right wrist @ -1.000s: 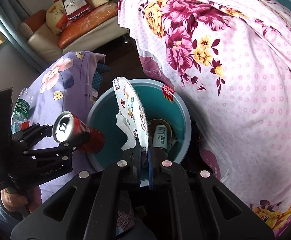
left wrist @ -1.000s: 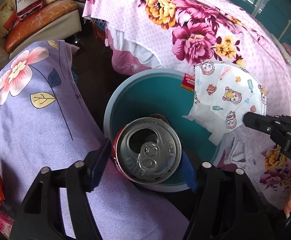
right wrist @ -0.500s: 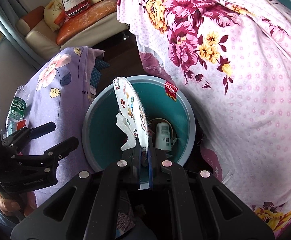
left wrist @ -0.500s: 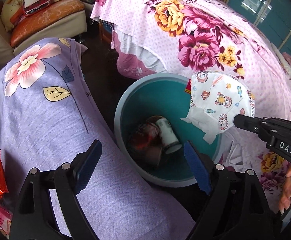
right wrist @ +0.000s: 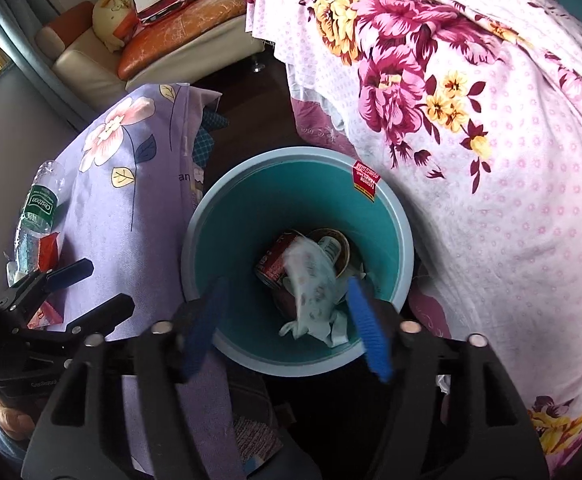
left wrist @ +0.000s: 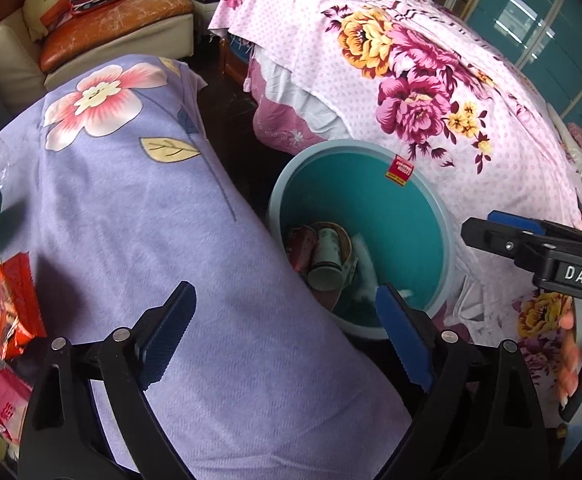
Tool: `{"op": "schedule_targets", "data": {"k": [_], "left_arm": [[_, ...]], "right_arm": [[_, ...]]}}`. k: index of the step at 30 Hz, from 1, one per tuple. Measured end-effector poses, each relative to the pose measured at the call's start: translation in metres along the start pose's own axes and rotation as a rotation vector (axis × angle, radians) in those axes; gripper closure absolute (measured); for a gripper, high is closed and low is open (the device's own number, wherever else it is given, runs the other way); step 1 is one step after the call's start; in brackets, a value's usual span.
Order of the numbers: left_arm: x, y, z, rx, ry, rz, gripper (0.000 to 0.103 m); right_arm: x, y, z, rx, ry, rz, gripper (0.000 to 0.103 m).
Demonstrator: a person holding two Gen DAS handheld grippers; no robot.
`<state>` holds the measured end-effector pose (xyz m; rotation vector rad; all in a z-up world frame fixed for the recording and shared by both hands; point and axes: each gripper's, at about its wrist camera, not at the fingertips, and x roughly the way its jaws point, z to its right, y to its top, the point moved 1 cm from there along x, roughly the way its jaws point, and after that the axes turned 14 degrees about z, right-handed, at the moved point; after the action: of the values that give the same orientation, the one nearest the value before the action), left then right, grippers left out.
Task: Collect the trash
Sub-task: 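Carry the can and mask over the wastebasket and open both grippers, then move both grippers back toward the remaining trash on the table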
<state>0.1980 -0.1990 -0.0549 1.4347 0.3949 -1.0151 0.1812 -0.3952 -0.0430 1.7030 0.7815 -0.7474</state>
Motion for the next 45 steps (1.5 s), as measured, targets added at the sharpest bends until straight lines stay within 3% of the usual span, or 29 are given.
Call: {"op": "schedule_targets", "data": {"k": [1, 10, 23, 32, 41, 45], "left_arm": [[-0.003, -0.001, -0.001, -0.003, 0.000, 0.002, 0.011], [-0.049, -0.022, -0.027, -0.027, 0.032, 0.036, 0.009], [-0.123, -0.059, -0.089, -0.077, 0.112, 0.070, 0.008], [-0.185, -0.086, -0.146, -0.104, 0.209, 0.094, 0.008], [-0.252, -0.111, -0.222, -0.157, 0.385, 0.130, 0.008], [-0.270, -0.130, -0.250, -0.210, 0.420, 0.128, 0.008]], "right_arm": [[-0.002, 0.000, 0.000, 0.009, -0.011, -0.011, 0.025], [-0.015, -0.007, -0.021, 0.000, -0.003, -0.045, 0.023], [-0.034, -0.040, -0.121, -0.158, 0.090, -0.085, 0.021], [-0.040, -0.067, -0.201, -0.294, 0.158, -0.116, 0.021], [-0.037, -0.094, -0.277, -0.422, 0.211, -0.163, 0.020], [-0.037, -0.104, -0.304, -0.478, 0.224, -0.179, 0.020]]}}
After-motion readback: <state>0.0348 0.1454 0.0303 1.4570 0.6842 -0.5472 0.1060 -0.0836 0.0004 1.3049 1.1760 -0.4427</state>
